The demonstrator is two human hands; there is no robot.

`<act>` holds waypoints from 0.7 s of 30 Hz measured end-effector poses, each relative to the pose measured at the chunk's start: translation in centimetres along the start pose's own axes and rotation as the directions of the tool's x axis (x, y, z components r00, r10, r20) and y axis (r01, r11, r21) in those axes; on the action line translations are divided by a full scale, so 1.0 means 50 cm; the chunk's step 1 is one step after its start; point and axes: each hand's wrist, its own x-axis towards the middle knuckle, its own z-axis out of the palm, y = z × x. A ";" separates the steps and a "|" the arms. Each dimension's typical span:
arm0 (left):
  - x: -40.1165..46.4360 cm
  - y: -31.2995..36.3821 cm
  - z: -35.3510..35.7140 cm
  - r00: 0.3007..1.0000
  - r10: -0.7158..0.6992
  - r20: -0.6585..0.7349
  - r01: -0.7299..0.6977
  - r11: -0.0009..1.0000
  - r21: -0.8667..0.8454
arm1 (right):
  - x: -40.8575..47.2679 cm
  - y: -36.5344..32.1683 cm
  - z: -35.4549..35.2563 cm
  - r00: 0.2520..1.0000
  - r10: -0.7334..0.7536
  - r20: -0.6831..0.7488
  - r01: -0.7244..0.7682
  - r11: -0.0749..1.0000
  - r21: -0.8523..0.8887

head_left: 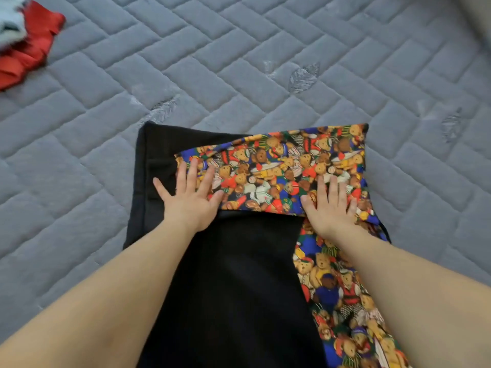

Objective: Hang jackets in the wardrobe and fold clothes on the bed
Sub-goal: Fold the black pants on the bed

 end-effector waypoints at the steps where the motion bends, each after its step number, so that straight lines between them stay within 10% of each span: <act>1: -0.010 0.001 0.001 0.998 -0.001 -0.057 0.002 1.000 0.027 | -0.017 0.009 0.011 1.000 -0.014 -0.011 0.014 1.000 0.009; 7: -0.211 0.038 0.057 0.958 0.279 -0.058 -0.276 0.959 0.056 | -0.172 0.054 0.083 0.987 -0.058 0.152 0.064 0.997 -0.035; 14: -0.385 0.002 0.105 0.977 -0.123 0.174 0.141 0.985 -0.096 | -0.310 0.135 0.116 0.945 0.292 0.147 -0.312 0.940 0.136; 21: -0.603 -0.028 0.141 0.753 -0.655 0.060 0.642 0.713 -0.280 | -0.419 0.243 0.205 0.638 0.732 0.240 -0.733 0.481 0.481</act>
